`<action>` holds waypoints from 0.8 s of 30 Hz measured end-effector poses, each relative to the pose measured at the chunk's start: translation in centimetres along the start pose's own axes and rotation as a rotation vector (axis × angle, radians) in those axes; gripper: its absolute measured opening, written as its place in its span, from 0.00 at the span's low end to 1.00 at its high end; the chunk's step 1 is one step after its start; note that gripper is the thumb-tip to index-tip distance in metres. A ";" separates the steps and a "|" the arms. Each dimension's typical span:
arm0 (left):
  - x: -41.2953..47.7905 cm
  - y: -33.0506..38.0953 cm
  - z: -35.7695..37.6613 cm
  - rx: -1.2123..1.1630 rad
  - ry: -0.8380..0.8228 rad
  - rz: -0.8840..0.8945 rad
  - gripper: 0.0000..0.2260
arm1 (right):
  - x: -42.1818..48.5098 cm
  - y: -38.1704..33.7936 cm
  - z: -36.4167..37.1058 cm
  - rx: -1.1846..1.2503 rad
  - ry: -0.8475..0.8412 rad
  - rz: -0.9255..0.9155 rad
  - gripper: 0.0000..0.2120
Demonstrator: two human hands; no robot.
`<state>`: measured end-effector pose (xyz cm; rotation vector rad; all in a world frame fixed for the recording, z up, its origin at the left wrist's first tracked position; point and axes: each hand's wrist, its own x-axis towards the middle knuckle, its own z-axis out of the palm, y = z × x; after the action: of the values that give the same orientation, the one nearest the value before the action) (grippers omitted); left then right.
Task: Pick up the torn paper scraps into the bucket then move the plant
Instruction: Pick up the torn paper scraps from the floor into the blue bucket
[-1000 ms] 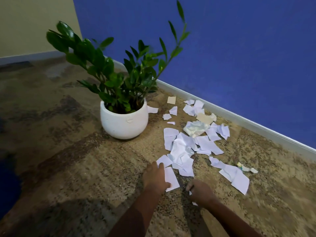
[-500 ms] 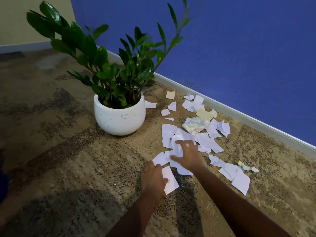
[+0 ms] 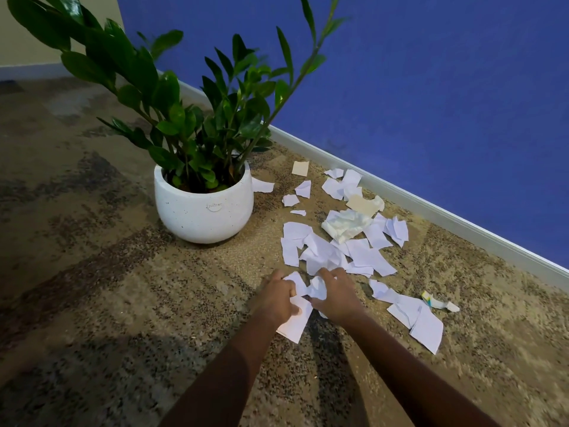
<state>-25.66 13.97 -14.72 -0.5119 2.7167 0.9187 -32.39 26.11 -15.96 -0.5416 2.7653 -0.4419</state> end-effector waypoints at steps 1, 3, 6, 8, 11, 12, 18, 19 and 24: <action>0.1 0.1 0.2 -0.009 0.009 -0.008 0.13 | -0.3 0.2 0.0 0.016 0.009 0.000 0.27; -0.1 0.3 0.5 -0.007 0.006 -0.032 0.14 | -0.8 0.6 -0.1 0.072 0.031 -0.005 0.23; -0.5 0.1 0.5 -0.001 -0.003 -0.057 0.15 | -1.6 1.0 -0.3 0.199 0.075 -0.003 0.13; -1.0 0.0 0.0 -0.010 0.020 -0.060 0.16 | -2.2 0.7 -0.7 0.275 0.112 0.001 0.10; -1.8 0.0 -2.0 -0.037 0.075 -0.053 0.16 | -2.7 -0.6 -1.9 0.352 0.177 -0.032 0.12; -2.1 -0.1 -2.8 -0.039 0.097 -0.043 0.16 | -2.9 -1.4 -2.5 0.371 0.193 -0.051 0.13; -4.6 -0.8 -9.6 -0.028 0.246 0.036 0.17 | -4.5 -8.3 -6.3 0.512 0.207 -0.218 0.10; -5.3 -1.1 -10.9 -0.025 0.274 0.057 0.16 | -5.0 -9.8 -7.0 0.534 0.205 -0.262 0.11; -9.3 -3.2 -18.0 -0.047 0.466 0.076 0.16 | -7.1 -18.5 -10.0 0.562 0.139 -0.475 0.09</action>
<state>-17.74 2.80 0.56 -0.7133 3.1527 0.9873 -23.54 15.09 1.14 -1.0359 2.4368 -1.3486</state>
